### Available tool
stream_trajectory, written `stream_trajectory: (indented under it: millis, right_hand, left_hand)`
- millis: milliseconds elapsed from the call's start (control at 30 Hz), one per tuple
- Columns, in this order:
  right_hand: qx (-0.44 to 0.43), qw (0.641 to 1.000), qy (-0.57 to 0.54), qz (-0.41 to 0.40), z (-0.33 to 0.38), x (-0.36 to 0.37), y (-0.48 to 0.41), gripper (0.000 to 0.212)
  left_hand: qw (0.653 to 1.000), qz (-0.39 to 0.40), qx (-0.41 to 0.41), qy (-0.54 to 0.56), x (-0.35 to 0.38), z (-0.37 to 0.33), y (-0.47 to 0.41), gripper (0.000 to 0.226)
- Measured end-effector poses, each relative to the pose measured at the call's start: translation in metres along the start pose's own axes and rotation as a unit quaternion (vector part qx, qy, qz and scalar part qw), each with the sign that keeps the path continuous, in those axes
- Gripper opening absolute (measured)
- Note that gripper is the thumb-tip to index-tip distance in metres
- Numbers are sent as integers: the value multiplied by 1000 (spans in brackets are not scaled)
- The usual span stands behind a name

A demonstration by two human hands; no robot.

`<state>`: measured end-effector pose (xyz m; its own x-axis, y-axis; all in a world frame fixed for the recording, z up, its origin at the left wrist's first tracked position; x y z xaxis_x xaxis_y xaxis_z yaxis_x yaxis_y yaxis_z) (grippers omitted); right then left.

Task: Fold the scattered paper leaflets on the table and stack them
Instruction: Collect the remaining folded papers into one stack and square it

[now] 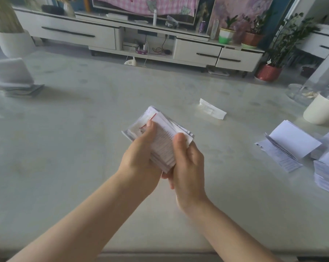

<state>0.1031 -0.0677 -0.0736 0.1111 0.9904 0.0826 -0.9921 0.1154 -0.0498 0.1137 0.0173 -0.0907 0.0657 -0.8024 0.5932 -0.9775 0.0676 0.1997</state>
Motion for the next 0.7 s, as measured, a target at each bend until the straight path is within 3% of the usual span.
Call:
stream_trajectory:
  millis: [167, 233, 300, 367, 433, 500, 533, 600, 633, 700]
  right_hand:
    - [11, 1000, 3, -21, -3, 2, -12, 34]
    - [-5, 999, 11, -46, -7, 1, -18, 36]
    - [-32, 997, 46, -53, -7, 4, -21, 41]
    - [-15, 996, 83, 1, -6, 15, -27, 41]
    - [22, 986, 159, 46, -3, 18, -36, 50]
    - [-29, 966, 254, -26, 19, -10, -68, 54]
    - [-91, 937, 324, -90, 34, -32, -86, 48]
    - [-163, 821, 524, -154, 52, -61, -124, 40]
    - [-128, 772, 610, -127, 42, -72, -148, 40]
    - [-13, 709, 703, -53, 11, -96, -186, 40]
  left_hand:
    - [994, 102, -4, 39, 12, -7, -8, 62]
    - [996, 90, -7, -4, 8, 0, -13, 62]
    - [997, 70, 10, -37, 3, 0, -14, 39]
    - [999, 39, 13, -26, -5, -1, -18, 26]
    - [999, 22, 20, 18, -11, -8, -22, 31]
    - [996, -32, 20, 76, -23, -16, -31, 22]
    - [993, -71, 12, 98, -31, -15, -33, 20]
    - [990, -82, -8, 113, -31, -12, -35, 20]
    - [992, -69, -17, 105, -26, -9, -34, 20]
    - [995, -50, -22, 79, -21, -6, -32, 16]
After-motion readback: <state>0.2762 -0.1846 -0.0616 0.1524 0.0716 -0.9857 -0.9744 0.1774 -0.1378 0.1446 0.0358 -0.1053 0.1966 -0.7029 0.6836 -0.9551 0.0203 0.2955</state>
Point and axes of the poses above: each hand's wrist, its own y-axis away from the middle knuckle, its own x-axis out of the palm, z = x × y, the point moved 10 cm from there along -y, towards the middle knuckle, and after that the axes turned 4 degrees about x, right-handed, at the moved point
